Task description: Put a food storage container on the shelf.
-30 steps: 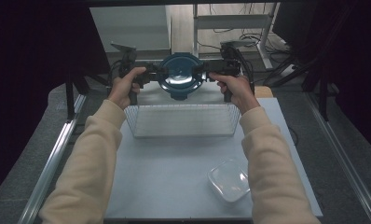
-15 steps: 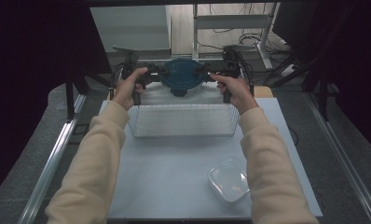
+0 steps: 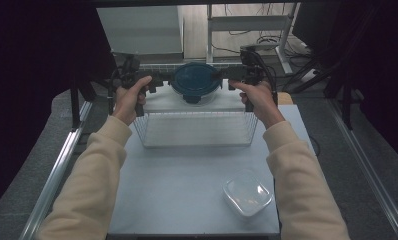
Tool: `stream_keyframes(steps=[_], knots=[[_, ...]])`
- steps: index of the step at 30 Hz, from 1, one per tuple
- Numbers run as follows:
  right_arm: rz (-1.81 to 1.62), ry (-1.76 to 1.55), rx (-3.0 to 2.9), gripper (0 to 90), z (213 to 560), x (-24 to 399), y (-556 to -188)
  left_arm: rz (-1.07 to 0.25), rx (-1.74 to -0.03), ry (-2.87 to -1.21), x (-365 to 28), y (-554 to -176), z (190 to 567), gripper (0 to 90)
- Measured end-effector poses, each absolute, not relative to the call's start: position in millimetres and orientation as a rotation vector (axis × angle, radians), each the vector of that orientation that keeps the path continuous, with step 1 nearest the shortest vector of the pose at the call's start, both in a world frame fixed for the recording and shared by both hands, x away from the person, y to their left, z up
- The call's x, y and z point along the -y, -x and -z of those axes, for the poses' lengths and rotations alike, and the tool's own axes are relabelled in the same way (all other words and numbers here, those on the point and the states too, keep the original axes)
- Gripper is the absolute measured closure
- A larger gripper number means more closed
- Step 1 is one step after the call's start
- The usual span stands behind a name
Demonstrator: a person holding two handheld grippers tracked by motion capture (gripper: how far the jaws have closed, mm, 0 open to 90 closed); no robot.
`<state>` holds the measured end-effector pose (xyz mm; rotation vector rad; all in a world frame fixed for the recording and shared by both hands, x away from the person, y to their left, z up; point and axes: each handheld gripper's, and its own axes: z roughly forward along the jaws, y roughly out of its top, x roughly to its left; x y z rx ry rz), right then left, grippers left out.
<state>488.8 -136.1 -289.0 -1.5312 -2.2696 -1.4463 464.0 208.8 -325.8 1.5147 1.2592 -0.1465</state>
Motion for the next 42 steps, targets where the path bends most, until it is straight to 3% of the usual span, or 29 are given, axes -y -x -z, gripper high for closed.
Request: stream_keyframes(steps=[6,19,26,42], knots=[[1.458,1.475,2.376,12.8,287.3,143.9,-469.6,0.047,-1.234,-1.581,-217.3,-437.5,322.6,24.0],[1.37,1.409,2.619,15.9,309.4,176.6,-423.0,-0.032,-1.166,-1.684,-228.9,-382.6,343.9,24.9],[1.31,1.378,2.756,19.1,342.6,198.2,-378.6,-0.065,-1.167,-1.724,-237.4,-343.5,380.7,24.9],[1.242,1.399,2.813,20.8,396.0,225.9,-321.6,-0.134,-1.202,-1.844,-232.9,-286.7,437.6,27.4]])
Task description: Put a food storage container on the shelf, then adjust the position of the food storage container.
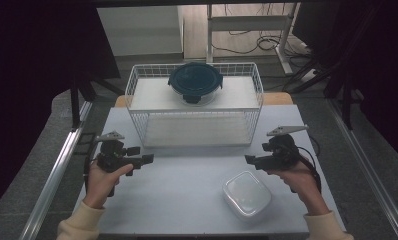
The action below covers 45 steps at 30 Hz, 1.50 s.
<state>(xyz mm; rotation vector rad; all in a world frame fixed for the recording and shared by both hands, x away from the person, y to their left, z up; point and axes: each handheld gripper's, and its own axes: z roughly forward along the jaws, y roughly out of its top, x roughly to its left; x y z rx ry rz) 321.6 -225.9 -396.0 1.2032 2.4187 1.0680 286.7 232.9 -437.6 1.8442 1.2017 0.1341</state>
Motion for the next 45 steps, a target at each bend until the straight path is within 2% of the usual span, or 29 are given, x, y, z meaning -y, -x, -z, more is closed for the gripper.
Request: stream_keyframes(steps=[10,22,28,43,45], knots=[[-1.075,-1.249,-2.403,22.1,416.9,239.1,-301.0,-0.124,-1.24,-1.893,-225.3,-271.1,462.9,28.0],[-1.079,-1.252,-2.417,22.7,425.7,243.3,-295.2,-0.184,-1.265,-1.869,-229.6,-262.4,463.4,27.4],[-1.122,-1.261,-2.397,28.1,423.2,245.1,-292.2,-0.165,-1.237,-1.873,-226.3,-263.5,461.8,27.3],[-1.05,-1.248,-2.418,34.4,428.8,247.9,-283.5,-0.137,-1.238,-1.875,-228.1,-264.7,465.3,26.6],[-1.054,-1.24,-2.421,38.7,427.7,248.2,-277.7,-0.13,-1.236,-1.877,-228.9,-264.8,465.5,26.5]])
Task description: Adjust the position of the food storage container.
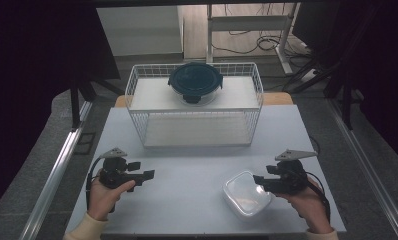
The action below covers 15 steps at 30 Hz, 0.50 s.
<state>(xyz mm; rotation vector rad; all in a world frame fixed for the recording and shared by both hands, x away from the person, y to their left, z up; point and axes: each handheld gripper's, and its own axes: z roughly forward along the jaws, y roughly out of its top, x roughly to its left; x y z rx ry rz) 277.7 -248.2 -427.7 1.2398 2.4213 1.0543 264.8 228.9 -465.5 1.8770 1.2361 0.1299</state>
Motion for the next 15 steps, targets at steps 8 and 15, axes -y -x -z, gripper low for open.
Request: stream_keyframes(steps=[8,15], knots=[[-1.018,-1.242,-2.454,49.2,424.7,254.7,-263.6,-0.115,-1.222,-1.886,-226.5,-262.1,464.8,26.3],[-0.869,-1.308,-2.444,67.8,435.6,279.8,-254.7,-0.099,-1.219,-1.896,-224.5,-263.1,466.8,25.7]])
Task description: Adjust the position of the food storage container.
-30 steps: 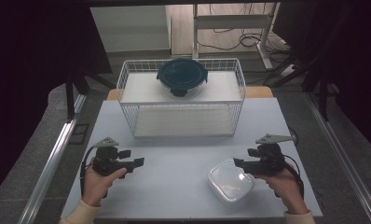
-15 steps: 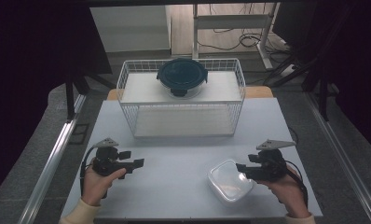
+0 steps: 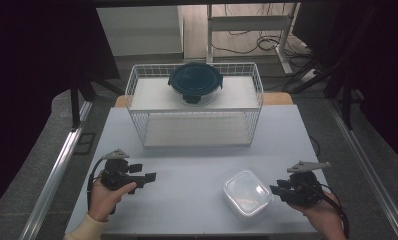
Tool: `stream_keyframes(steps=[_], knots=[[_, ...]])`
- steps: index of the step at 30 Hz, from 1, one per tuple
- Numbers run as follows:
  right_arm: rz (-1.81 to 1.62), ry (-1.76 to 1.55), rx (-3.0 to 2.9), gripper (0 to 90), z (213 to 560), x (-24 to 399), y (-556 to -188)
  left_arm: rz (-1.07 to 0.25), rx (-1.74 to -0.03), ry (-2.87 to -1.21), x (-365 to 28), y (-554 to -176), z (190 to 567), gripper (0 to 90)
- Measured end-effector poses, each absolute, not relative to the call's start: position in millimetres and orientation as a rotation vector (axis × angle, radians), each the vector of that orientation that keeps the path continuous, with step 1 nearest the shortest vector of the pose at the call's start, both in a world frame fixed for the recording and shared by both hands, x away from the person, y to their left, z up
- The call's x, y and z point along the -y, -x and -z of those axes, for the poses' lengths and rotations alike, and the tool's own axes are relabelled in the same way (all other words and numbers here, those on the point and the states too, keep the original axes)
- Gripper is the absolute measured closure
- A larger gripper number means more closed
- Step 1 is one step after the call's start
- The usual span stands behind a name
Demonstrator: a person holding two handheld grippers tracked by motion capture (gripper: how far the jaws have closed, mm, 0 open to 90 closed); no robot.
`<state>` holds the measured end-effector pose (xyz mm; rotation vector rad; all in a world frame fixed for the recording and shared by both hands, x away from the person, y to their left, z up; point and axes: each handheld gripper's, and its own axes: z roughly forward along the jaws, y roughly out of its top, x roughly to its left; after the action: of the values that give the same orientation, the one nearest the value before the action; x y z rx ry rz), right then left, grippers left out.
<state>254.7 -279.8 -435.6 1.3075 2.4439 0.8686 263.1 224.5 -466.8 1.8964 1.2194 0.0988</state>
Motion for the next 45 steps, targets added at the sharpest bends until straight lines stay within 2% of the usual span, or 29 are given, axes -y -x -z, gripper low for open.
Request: stream_keyframes(steps=[3,9,17,45], knots=[[-0.788,-1.358,-2.46,76.9,448.2,292.0,-255.9,-0.028,-1.206,-1.855,-227.2,-263.3,465.5,25.4],[-0.792,-1.38,-2.508,88.5,466.6,299.5,-265.0,-0.02,-1.188,-1.849,-226.2,-262.3,462.3,25.3],[-0.782,-1.335,-2.599,89.0,479.7,289.4,-266.8,-0.039,-1.189,-1.867,-223.7,-261.5,462.7,25.3],[-0.758,-1.144,-2.76,89.1,480.6,211.3,-252.1,0.008,-1.205,-1.858,-227.7,-264.2,470.1,25.0]])
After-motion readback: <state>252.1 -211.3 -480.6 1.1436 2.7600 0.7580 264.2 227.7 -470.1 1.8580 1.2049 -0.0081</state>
